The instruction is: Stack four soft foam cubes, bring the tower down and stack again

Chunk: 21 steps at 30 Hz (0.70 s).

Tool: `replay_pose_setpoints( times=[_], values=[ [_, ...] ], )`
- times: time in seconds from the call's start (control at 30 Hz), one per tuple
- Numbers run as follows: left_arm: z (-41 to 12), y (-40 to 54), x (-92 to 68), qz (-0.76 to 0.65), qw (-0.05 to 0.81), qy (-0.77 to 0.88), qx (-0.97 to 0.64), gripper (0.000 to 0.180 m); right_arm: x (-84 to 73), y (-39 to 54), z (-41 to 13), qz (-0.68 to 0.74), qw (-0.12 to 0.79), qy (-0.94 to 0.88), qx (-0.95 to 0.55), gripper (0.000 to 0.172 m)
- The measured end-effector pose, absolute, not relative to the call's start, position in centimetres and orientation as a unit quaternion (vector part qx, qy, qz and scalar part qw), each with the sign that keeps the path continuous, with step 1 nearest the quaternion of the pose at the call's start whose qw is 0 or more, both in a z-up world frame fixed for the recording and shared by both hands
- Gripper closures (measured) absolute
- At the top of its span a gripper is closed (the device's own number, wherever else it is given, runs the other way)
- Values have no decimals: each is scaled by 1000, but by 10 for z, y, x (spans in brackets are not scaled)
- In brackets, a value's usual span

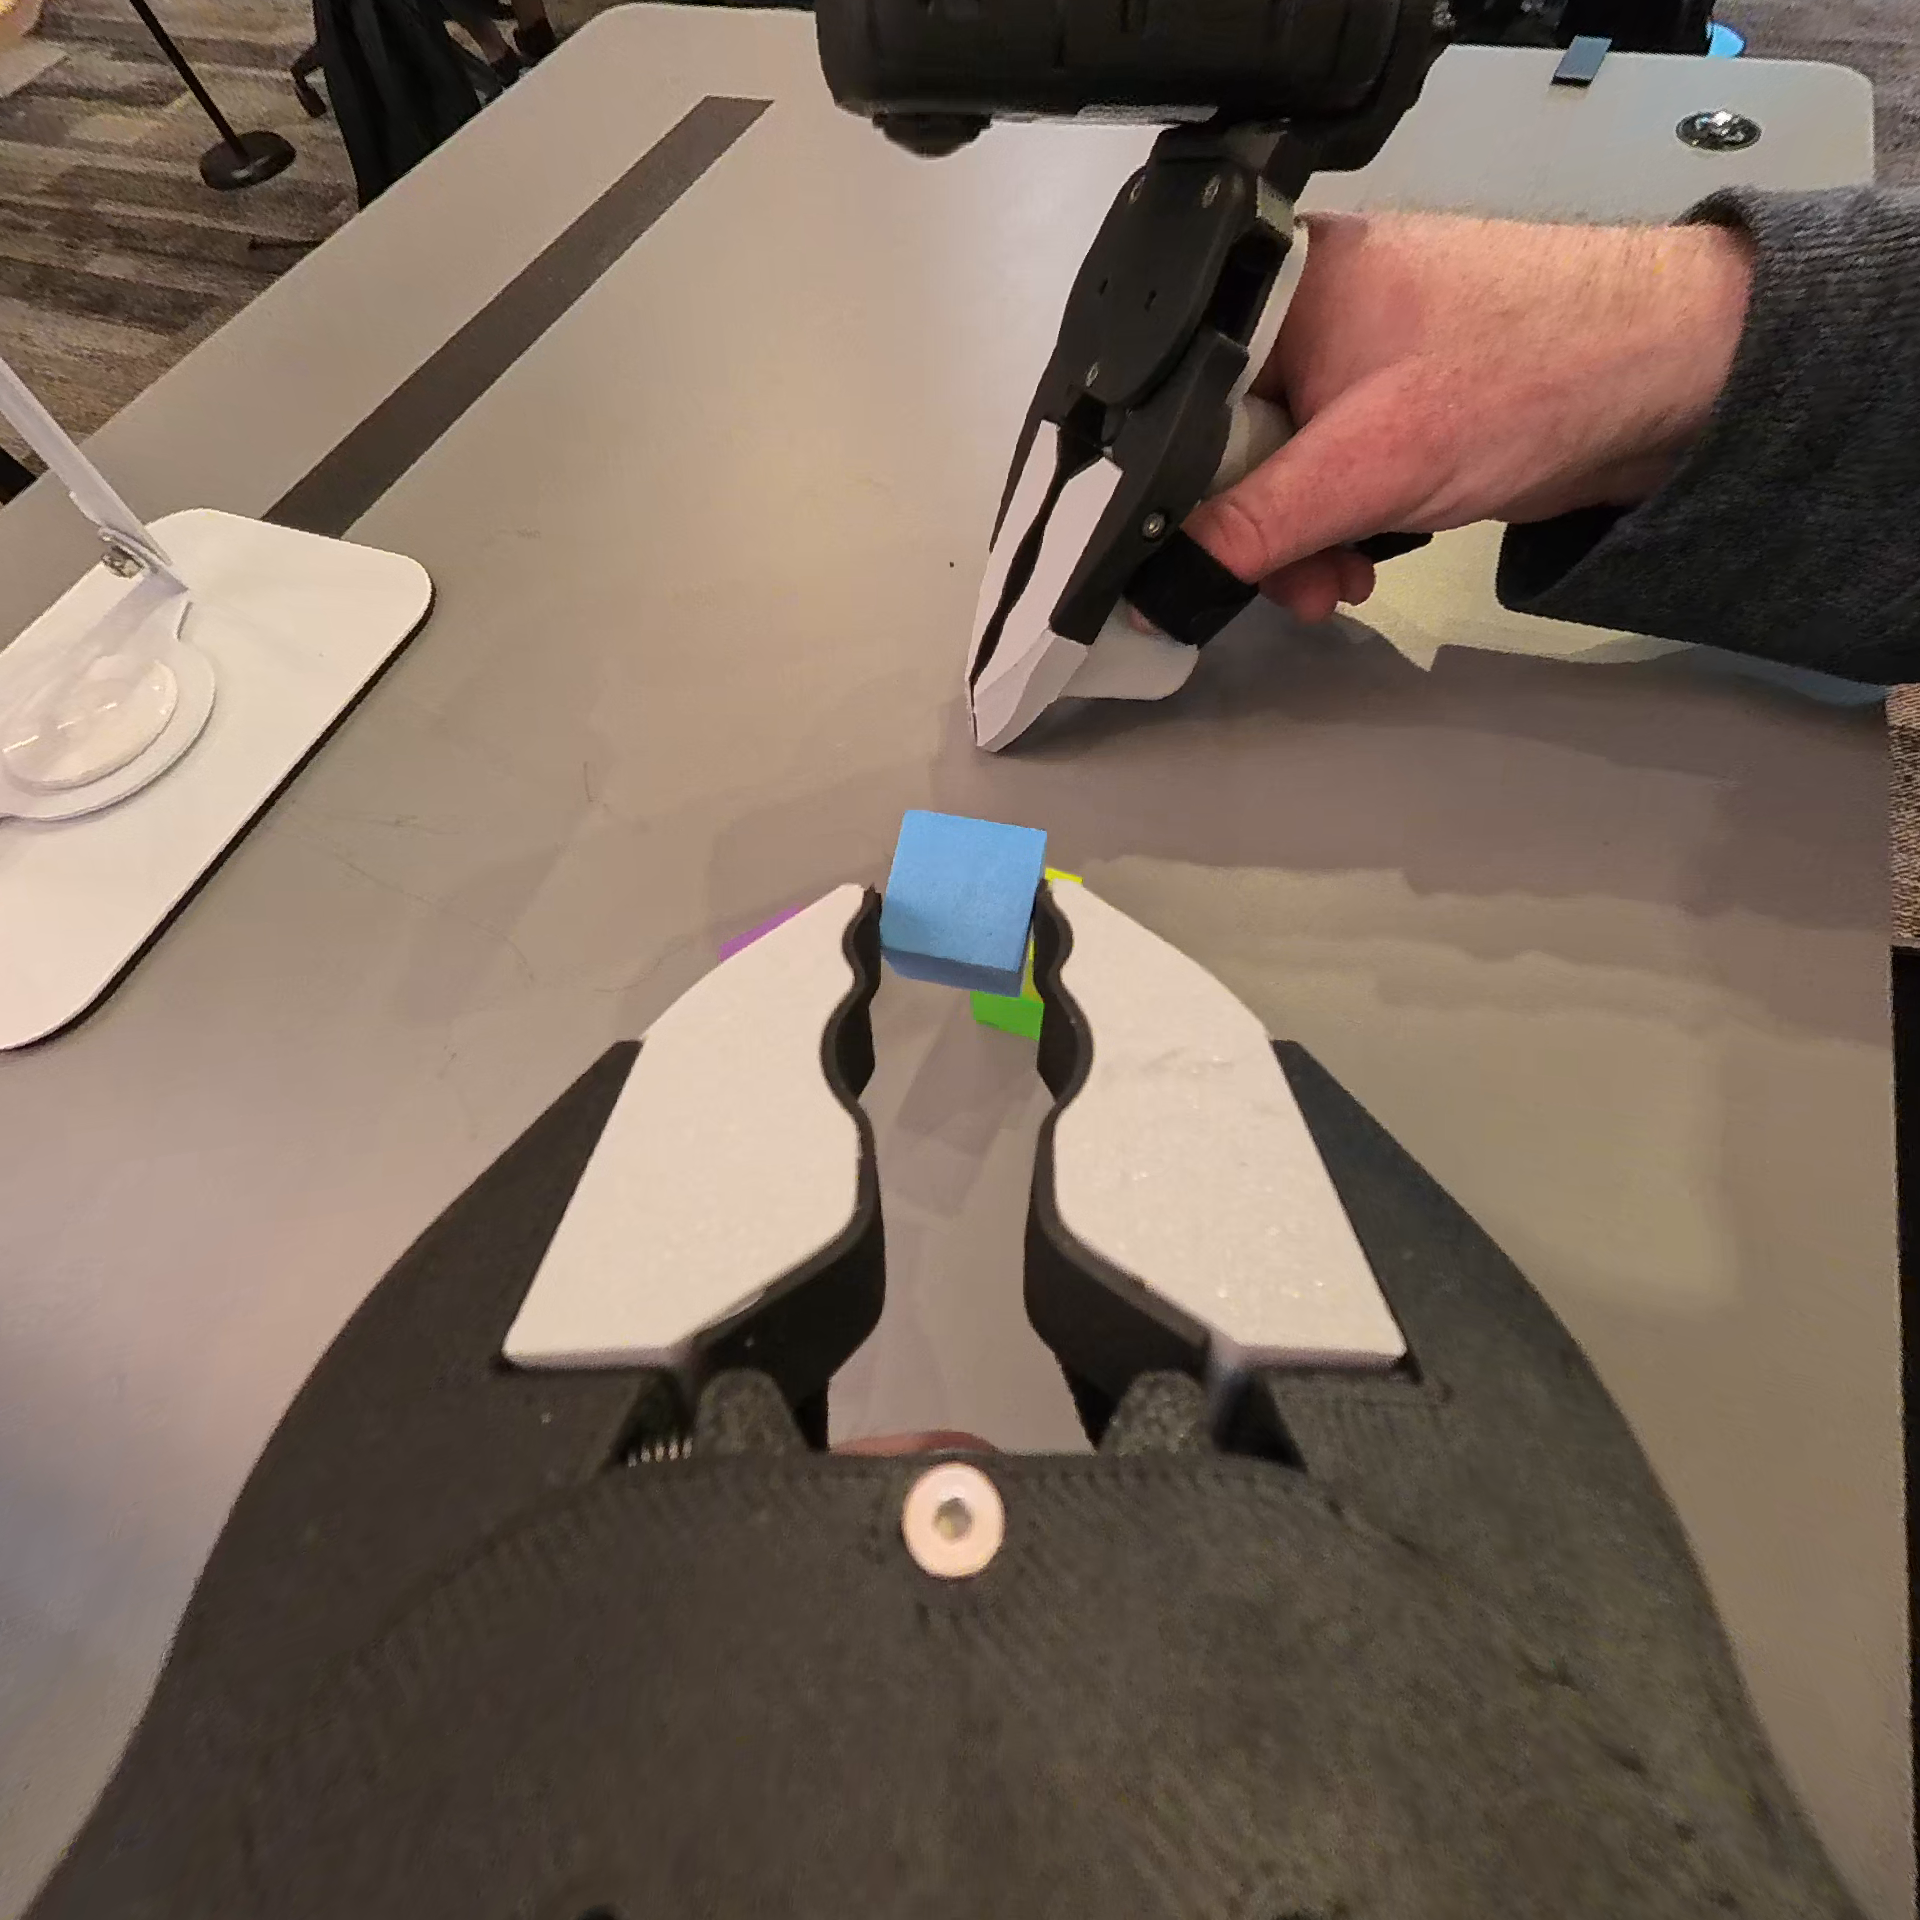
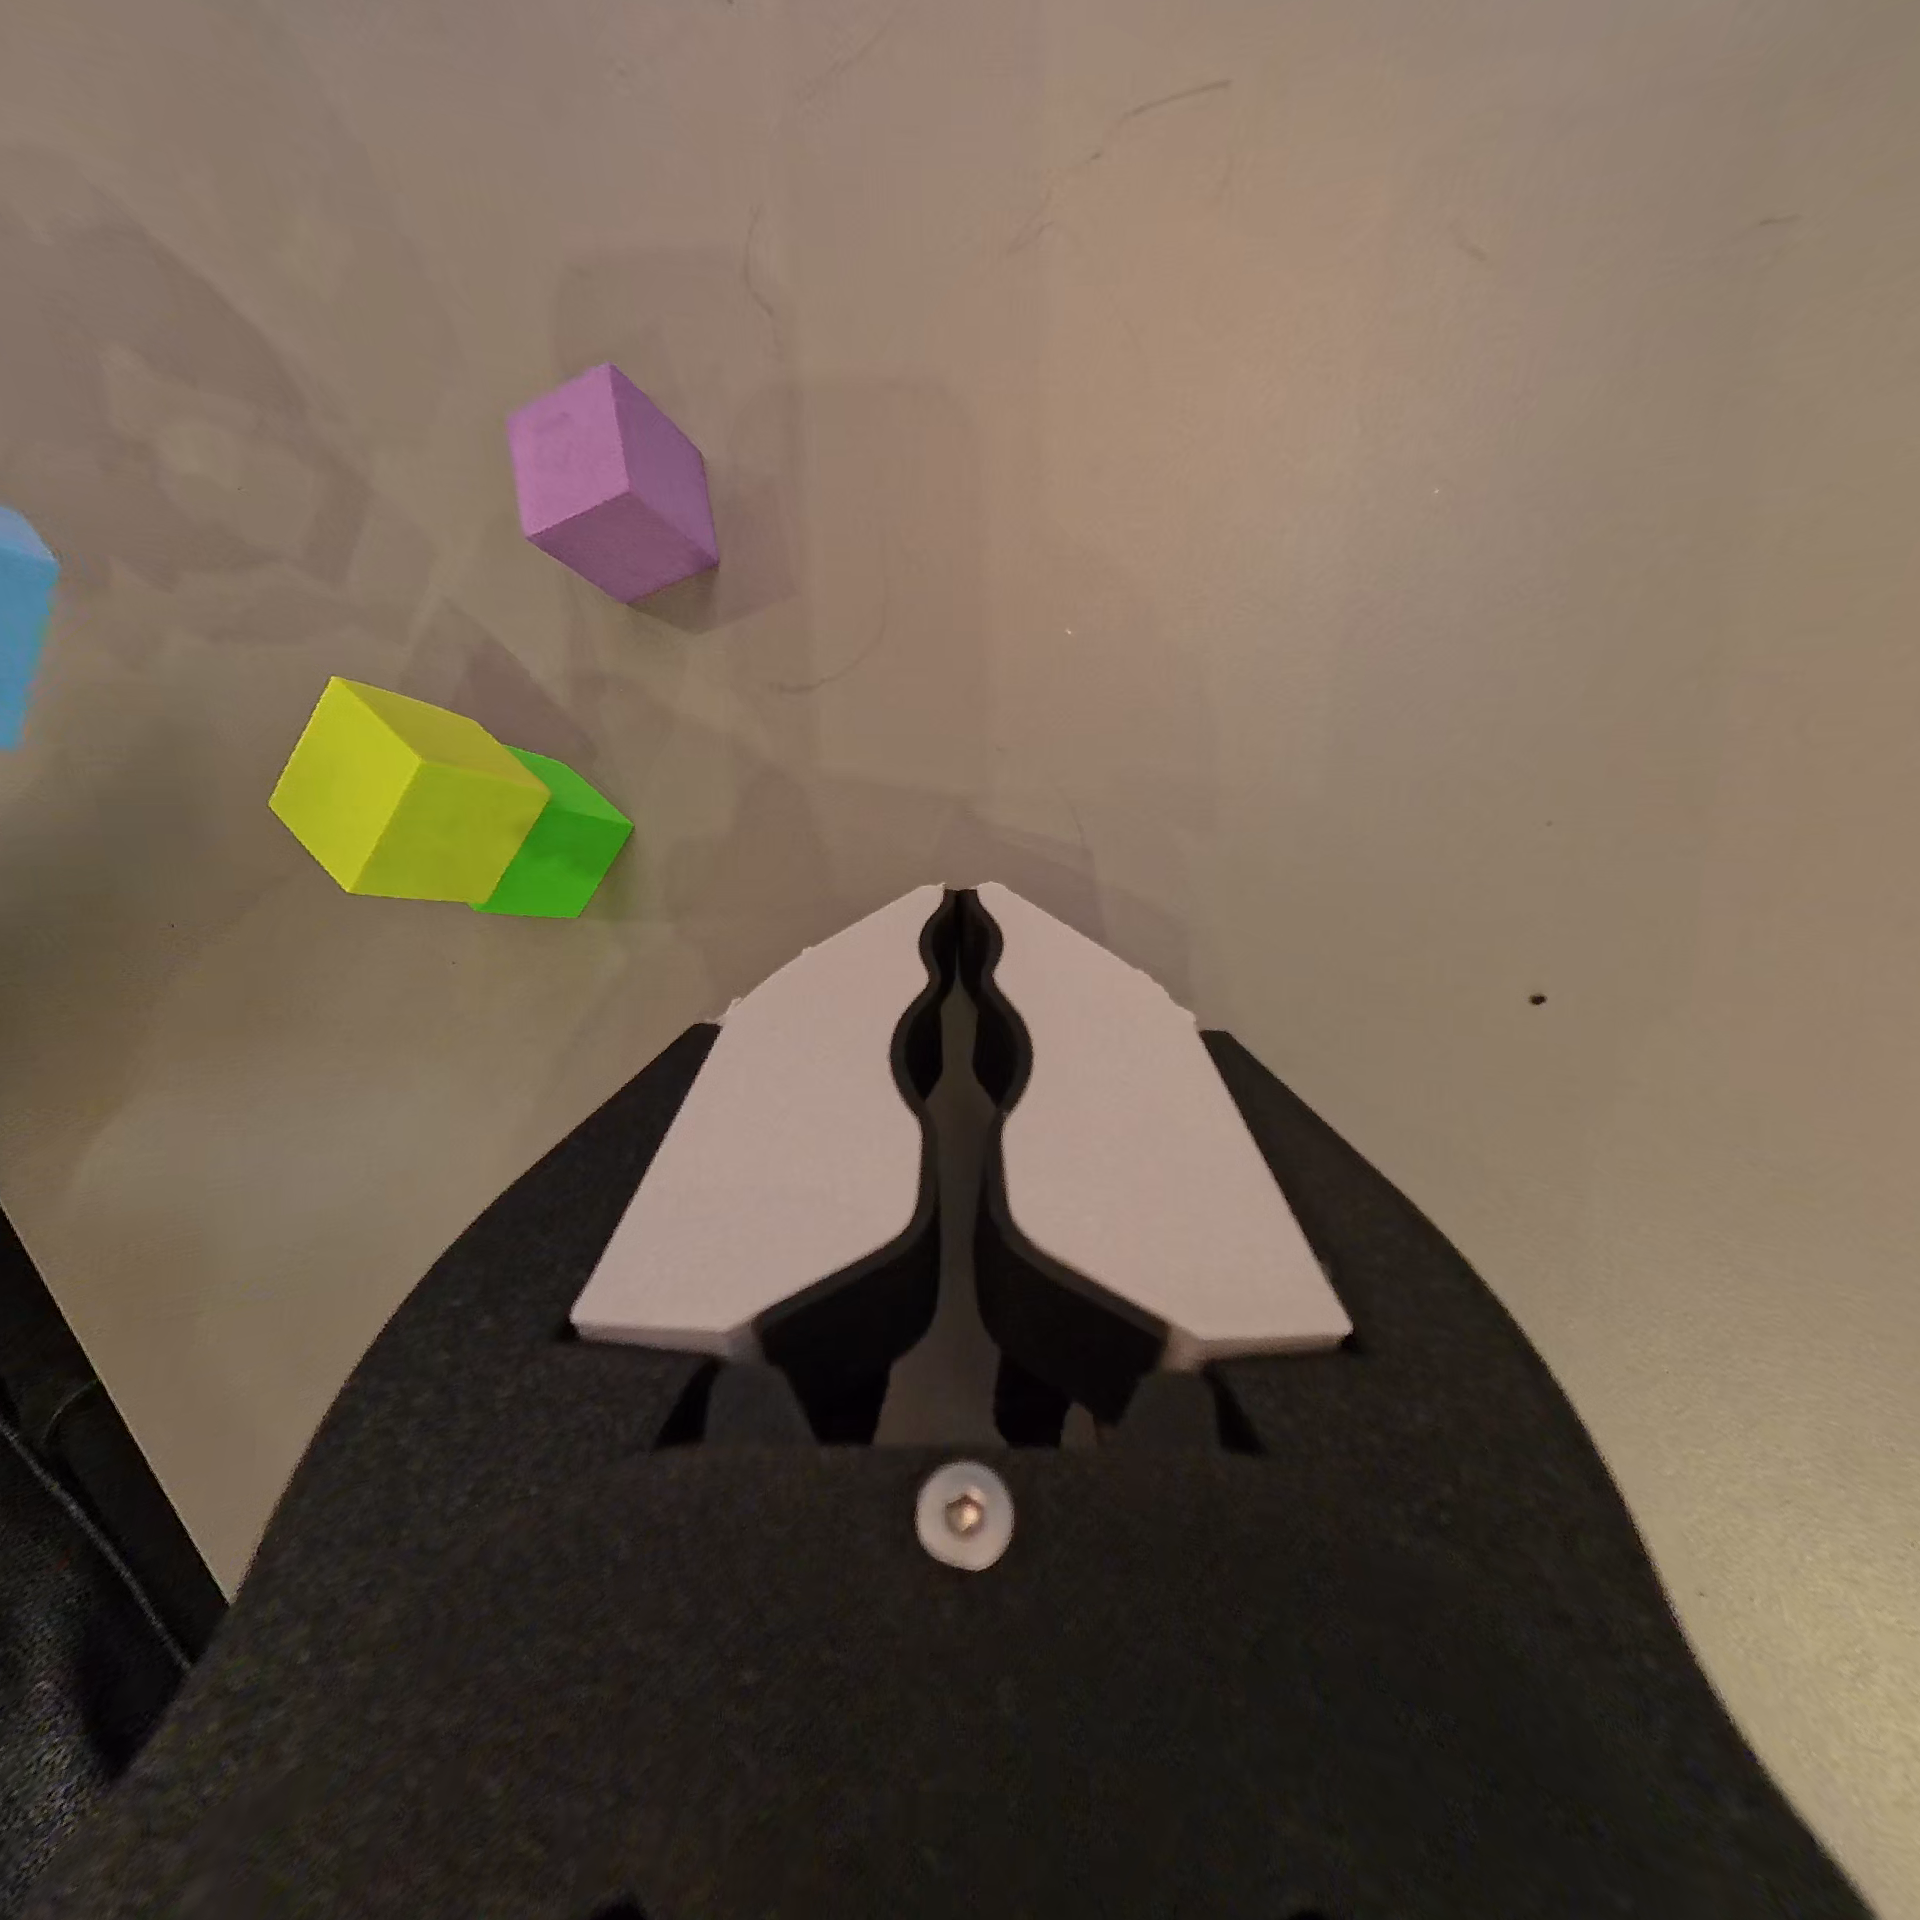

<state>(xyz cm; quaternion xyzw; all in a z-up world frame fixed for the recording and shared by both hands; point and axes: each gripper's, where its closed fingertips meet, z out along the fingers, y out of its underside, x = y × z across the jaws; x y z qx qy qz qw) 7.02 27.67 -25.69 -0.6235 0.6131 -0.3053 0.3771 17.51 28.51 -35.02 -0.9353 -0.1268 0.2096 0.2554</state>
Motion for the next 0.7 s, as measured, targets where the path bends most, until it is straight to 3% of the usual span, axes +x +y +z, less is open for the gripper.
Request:
replay_pose_setpoints(
  times=[0.03, 0.7],
  values=[
    [-256, 276, 70, -308, 377, 612, -623, 153, 175, 285, -350, 209, 256, -127, -935, 172],
    [-270, 270, 89, -291, 351, 642, -617, 153, 175, 285, -350, 216, 256, -127, -934, 172]
  ],
)
